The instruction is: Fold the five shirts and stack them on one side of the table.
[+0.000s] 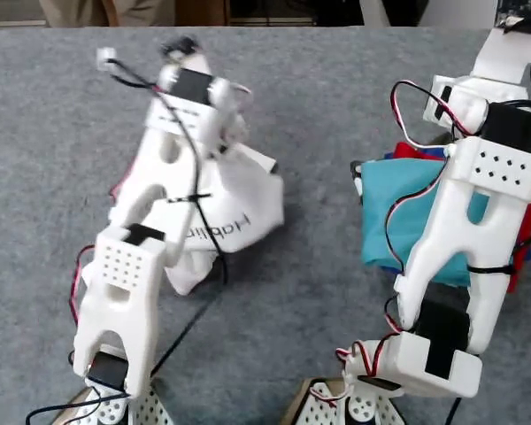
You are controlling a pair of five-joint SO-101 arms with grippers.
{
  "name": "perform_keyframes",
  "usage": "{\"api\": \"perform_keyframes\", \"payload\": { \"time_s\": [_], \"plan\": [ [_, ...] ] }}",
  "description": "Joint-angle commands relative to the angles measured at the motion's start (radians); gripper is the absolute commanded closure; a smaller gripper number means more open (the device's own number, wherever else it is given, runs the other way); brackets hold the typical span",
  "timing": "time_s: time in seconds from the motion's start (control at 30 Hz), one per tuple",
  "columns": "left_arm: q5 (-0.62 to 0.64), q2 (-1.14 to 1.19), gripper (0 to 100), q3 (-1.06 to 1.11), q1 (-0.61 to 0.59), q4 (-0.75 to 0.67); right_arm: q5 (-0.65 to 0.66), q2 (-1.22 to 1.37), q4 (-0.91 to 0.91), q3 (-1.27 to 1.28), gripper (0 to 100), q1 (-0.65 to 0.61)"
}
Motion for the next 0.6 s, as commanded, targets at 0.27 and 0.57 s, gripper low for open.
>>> {"api": "perform_keyframes", "payload": {
  "time_s": [0.27, 0.57],
  "plan": [
    [-0.252, -0.337, 98, -0.026, -0.396, 0.021, -0.002, -0.004, -0.011, 0.022, 76.4, -0.166],
    [-0.457, -0.665, 98, 0.147, -0.678, 0.021, 0.000, 0.021, -0.057, 0.217, 76.5, -0.559]
  ]
}}
